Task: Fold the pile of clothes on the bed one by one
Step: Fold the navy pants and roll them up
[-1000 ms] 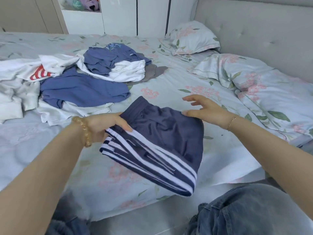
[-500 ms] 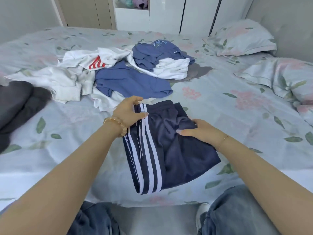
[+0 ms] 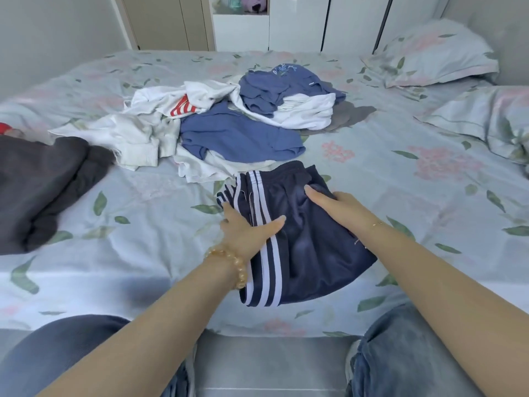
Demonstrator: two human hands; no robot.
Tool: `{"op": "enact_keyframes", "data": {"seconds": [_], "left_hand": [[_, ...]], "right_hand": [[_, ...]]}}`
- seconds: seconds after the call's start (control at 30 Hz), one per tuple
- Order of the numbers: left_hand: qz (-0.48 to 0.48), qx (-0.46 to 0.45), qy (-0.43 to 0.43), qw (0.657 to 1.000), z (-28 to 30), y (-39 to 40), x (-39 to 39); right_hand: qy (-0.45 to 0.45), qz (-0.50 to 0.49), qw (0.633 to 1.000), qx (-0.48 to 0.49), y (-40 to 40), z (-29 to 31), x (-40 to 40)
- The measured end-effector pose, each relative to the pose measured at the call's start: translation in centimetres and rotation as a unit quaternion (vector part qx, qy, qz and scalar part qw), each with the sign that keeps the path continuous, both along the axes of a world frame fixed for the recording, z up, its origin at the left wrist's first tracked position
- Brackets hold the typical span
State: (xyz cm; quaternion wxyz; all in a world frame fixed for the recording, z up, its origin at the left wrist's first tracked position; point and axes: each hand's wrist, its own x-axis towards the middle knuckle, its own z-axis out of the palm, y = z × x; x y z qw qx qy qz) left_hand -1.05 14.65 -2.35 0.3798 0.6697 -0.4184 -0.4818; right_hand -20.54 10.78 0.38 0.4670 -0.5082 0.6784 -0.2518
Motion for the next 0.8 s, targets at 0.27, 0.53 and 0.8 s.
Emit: {"op": "enact_keyframes", "data": {"seconds": [0.27, 0.53, 0.8], "left_hand": [[-0.055, -0.063, 0.172, 0.981, 3.0, -2.0, 5.4], [-0.030, 0.020, -0.096, 0.995, 1.5, -2.5, 6.9], [-0.050, -0.069, -0.127, 0.988, 0.5, 3.6, 6.7]], "right_hand": [[-0.172, -0.106, 0.975, -0.093, -0.3, 0.2, -0.2], [-0.224, -0.069, 0.971, 0.046, -0.3, -1.1, 1.9], [-0.211, -0.018, 0.977, 0.022, -0.3, -2.5, 2.4]]}}
